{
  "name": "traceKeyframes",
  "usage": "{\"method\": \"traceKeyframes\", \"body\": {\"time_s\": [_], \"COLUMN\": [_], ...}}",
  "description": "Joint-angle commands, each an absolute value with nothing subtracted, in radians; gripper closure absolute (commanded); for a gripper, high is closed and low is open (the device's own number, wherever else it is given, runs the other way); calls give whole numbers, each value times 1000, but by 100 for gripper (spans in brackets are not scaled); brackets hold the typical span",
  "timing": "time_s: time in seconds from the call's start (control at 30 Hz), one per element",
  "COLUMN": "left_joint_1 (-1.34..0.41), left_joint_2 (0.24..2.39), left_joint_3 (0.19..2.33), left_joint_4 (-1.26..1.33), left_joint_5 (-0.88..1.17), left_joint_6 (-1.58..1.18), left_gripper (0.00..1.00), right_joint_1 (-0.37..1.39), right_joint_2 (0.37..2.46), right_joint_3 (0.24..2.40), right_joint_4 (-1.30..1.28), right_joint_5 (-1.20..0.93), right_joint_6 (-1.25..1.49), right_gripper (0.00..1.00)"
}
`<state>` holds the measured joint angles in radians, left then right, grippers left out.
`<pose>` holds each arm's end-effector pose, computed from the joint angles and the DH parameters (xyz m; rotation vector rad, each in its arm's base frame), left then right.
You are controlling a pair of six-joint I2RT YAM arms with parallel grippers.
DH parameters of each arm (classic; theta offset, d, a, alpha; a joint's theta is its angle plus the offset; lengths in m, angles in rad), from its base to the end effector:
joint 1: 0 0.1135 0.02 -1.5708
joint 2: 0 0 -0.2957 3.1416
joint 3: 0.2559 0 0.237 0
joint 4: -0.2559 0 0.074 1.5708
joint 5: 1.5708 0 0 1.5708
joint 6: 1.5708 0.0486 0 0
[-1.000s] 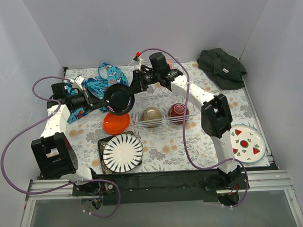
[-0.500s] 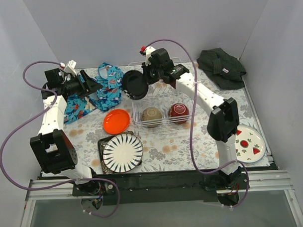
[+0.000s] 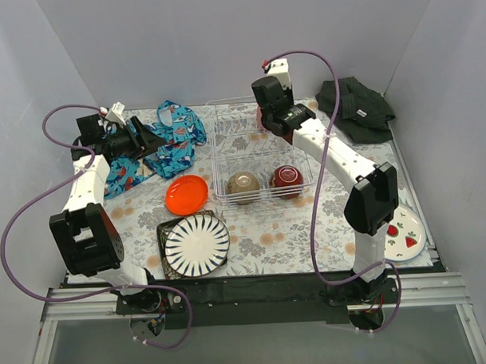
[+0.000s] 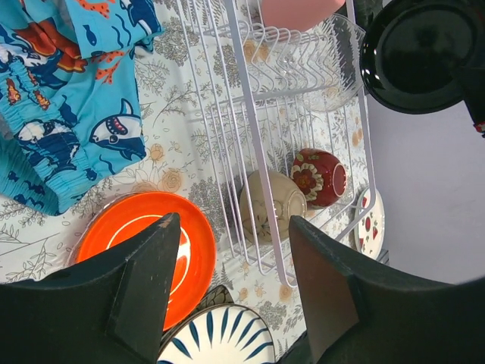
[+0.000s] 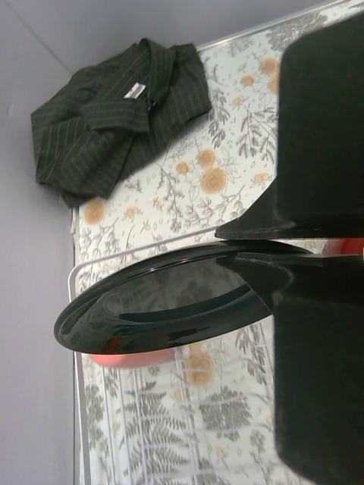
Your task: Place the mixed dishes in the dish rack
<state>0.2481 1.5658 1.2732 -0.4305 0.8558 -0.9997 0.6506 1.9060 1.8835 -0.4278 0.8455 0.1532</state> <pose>0.3335 0.0466 0.3304 -0.9624 2.1496 -1.3607 0.3749 0.2397 0.4013 0.0494 1.8742 -0.3043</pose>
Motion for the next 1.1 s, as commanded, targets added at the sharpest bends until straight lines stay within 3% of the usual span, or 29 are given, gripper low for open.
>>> {"method": "traceKeyframes", "body": {"time_s": [0.0, 0.33, 0.87, 1.0, 1.07], "left_joint_1": [250, 250, 253, 252, 253], "left_joint_2": [1549, 1549, 1543, 1549, 1551], "left_joint_3": [1261, 1236, 1203, 1177, 1164], "left_joint_4": [-413, -459, -488, -495, -508], "left_joint_5": [871, 841, 824, 783, 743], "left_joint_6": [-997, -963, -940, -925, -905], "left_gripper": [41, 41, 41, 39, 39], "right_joint_1": [655, 655, 655, 657, 661], "right_joint_2": [1948, 2026, 2141, 2114, 2082], "right_joint_3": [1923, 1947, 1963, 1959, 1948], "right_joint_4": [-367, -342, -354, -393, -403], "right_joint_5": [1021, 1103, 1037, 980, 954], "right_joint_6": [150, 118, 98, 115, 112], "right_gripper": [99, 99, 99, 69, 62]}}
